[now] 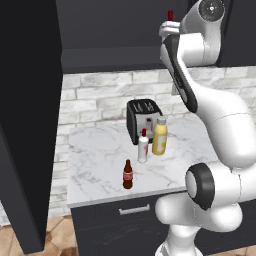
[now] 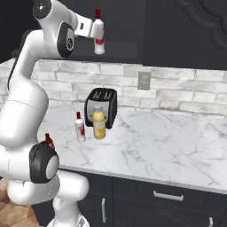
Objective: Sort all alcoholic drinks to one cabinet, and non-alcoholic drinks to the other.
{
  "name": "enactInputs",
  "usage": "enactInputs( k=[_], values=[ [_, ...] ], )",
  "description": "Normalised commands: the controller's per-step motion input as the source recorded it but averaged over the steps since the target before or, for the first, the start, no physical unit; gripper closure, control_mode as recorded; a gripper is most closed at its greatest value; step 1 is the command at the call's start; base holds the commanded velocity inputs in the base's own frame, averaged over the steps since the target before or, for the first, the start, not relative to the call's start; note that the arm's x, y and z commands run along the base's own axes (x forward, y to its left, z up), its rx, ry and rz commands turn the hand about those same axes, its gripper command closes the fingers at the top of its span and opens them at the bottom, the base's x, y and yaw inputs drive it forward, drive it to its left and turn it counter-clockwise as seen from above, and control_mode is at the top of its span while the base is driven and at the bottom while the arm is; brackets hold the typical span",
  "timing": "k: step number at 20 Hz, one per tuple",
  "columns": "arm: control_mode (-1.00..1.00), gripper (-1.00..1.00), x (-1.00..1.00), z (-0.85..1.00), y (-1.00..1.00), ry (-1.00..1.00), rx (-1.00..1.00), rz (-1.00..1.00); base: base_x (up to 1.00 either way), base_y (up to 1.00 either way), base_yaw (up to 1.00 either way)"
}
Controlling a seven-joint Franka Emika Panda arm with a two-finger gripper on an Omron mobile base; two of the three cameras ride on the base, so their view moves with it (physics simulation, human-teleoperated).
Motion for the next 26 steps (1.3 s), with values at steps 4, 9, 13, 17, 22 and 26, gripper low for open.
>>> enactInputs(
  k=[4, 9, 13, 17, 22, 26],
  values=[
    [-1.0, -1.0, -0.41, -0.15, 0.0, 0.01, 0.0, 0.01, 0.0, 0.0, 0.0],
    [-1.0, -1.0, -0.36, -0.14, 0.01, 0.02, 0.0, 0.02, 0.0, 0.0, 0.0],
    [-1.0, -1.0, -0.27, -0.08, 0.06, 0.01, 0.0, 0.03, 0.0, 0.0, 0.0],
    [-1.0, -1.0, -0.23, -0.12, 0.11, 0.02, 0.0, 0.05, 0.0, 0.0, 0.0],
    [-1.0, -1.0, -0.21, -0.23, 0.12, 0.02, 0.0, 0.06, 0.0, 0.0, 0.0],
    [-1.0, -1.0, -0.2, -0.23, 0.1, 0.05, 0.0, 0.05, 0.0, 0.0, 0.0]
  ],
)
